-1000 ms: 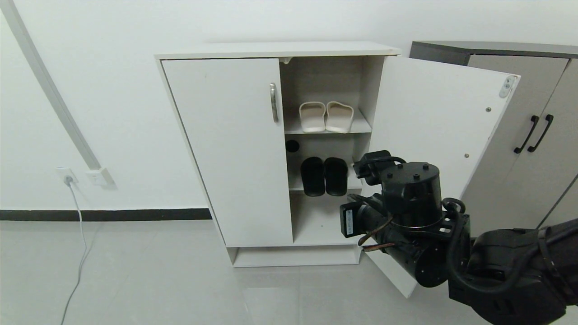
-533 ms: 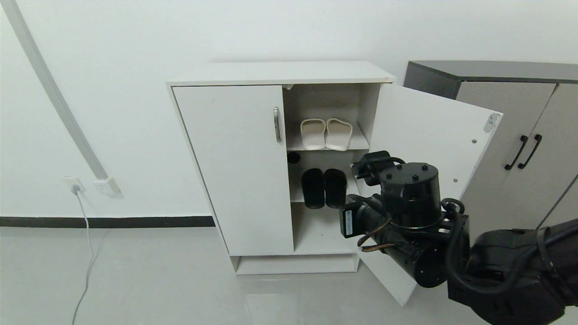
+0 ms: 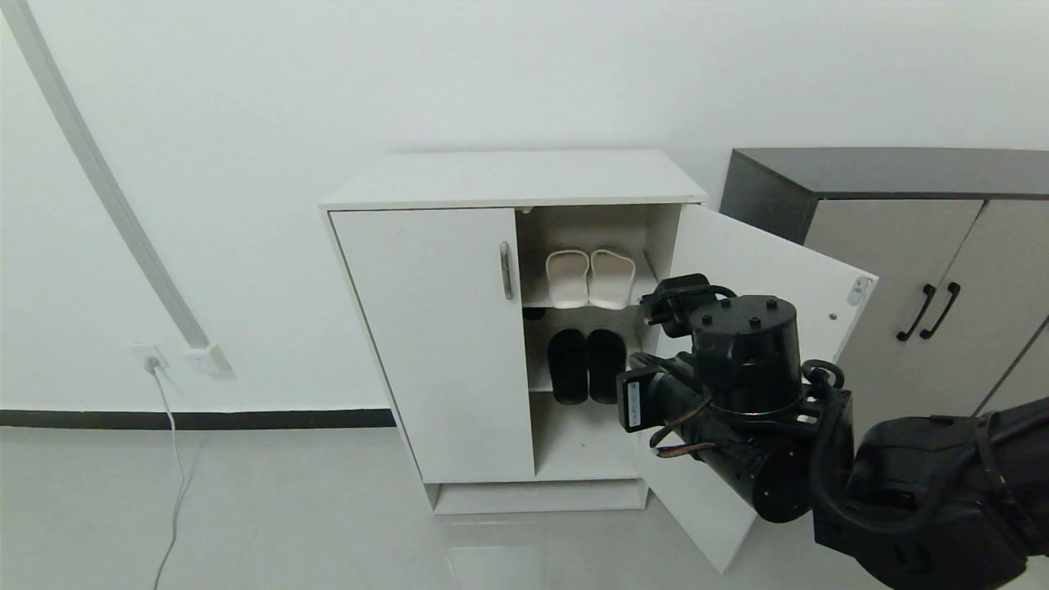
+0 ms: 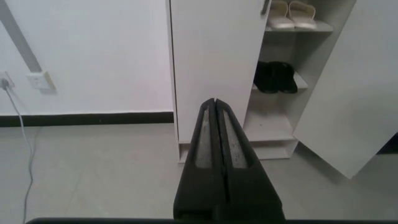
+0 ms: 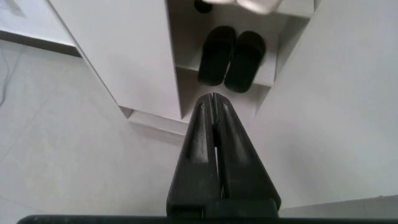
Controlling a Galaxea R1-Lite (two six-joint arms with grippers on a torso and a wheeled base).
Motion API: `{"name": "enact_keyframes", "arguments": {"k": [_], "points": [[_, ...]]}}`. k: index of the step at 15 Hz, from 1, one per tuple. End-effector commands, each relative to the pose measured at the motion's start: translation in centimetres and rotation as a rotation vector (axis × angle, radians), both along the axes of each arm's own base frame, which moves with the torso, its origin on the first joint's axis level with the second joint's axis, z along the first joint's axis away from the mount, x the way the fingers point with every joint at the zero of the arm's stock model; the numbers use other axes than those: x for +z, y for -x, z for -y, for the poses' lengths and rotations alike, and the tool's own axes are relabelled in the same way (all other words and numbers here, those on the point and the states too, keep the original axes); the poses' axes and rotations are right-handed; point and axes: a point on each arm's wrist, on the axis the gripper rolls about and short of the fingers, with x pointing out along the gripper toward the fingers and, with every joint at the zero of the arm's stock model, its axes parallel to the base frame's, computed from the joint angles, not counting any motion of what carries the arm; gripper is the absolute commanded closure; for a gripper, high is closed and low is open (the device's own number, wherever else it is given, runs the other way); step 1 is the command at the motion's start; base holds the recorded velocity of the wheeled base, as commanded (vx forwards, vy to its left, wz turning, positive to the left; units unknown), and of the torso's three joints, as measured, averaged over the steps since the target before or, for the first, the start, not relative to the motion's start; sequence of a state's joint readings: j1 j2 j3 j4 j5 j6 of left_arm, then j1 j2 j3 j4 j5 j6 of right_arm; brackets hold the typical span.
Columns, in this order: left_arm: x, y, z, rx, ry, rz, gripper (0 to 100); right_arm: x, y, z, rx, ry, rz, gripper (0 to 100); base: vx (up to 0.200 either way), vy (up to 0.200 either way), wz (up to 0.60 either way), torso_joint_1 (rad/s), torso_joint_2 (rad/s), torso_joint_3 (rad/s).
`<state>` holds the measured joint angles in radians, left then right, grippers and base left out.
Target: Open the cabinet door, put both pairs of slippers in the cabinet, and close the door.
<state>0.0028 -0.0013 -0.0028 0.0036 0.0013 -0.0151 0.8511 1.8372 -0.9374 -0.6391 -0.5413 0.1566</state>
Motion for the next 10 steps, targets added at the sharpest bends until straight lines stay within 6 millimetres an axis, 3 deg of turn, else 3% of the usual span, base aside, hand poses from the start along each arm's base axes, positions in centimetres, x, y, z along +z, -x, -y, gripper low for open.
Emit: {"name": "enact_keyframes", "arguments": {"k": [1, 10], "points": [[0.02, -0.01, 0.0, 0.001, 0.0, 0.0, 100, 0.04, 0.02, 0.01, 0.0, -0.001, 0.001, 100, 0.0, 0.0, 0.0, 0.163, -0.49, -0.31], [0.0, -0.01, 0.0, 0.001, 0.0, -0.002, 100, -0.27, 0.08, 0.07, 0.002, 0.01, -0.007, 100, 0.0, 0.0, 0.0, 0.194, -0.51, -0.315]]}}
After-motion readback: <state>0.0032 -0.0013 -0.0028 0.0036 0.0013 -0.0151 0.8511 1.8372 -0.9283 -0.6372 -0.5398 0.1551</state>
